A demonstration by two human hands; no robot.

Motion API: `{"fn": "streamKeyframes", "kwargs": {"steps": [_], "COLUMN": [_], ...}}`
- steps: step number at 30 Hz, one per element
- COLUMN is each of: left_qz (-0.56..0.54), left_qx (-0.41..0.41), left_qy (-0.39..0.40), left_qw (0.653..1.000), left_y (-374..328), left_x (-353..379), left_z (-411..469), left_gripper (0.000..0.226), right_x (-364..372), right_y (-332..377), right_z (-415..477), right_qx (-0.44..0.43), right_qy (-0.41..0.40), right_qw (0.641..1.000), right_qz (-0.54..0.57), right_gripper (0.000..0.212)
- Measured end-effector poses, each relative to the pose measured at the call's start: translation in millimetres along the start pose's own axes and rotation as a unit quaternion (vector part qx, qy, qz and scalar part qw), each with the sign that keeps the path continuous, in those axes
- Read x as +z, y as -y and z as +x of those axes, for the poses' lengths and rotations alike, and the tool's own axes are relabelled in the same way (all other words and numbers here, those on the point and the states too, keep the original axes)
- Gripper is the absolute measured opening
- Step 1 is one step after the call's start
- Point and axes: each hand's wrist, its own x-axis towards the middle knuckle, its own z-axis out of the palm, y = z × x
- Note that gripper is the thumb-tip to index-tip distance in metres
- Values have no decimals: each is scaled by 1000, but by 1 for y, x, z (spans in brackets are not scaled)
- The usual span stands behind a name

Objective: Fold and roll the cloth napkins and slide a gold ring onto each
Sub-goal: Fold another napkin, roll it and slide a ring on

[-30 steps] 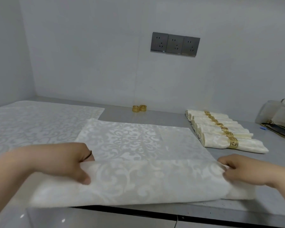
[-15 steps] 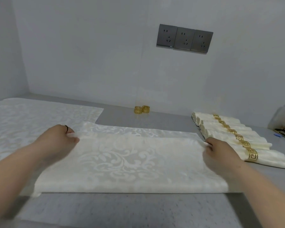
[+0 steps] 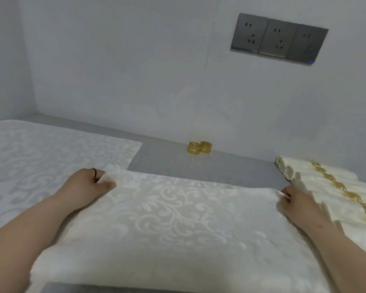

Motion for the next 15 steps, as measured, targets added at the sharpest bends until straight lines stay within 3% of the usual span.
{"fn": "streamKeyframes", "kwargs": {"steps": [4, 8, 10, 12, 15], "left_qz": [6, 61, 59, 50, 39], "left_qx": [1, -18, -15, -8, -3], "left_qy": [25, 106, 128, 105, 58], "left_qw": [1000, 992, 990, 993, 998], "left_y": [5, 9, 7, 5, 5], "left_x": [-3, -19, -21, -18, -11], "left_z": [5, 5, 2, 1, 2], "left_gripper": [36, 60, 47, 17, 16], "right_x": [19, 18, 17, 16, 15], "right_y": [-8, -8, -5, -3, -4], "right_z": [2, 4, 2, 0, 0], "right_qx": [8, 21, 19, 28, 17], "right_qy": [-25, -27, -18, -8, -15], "right_qw": [999, 996, 996, 994, 996], "right_qz": [44, 80, 84, 105, 90], "right_gripper": [26, 6, 5, 16, 11]}}
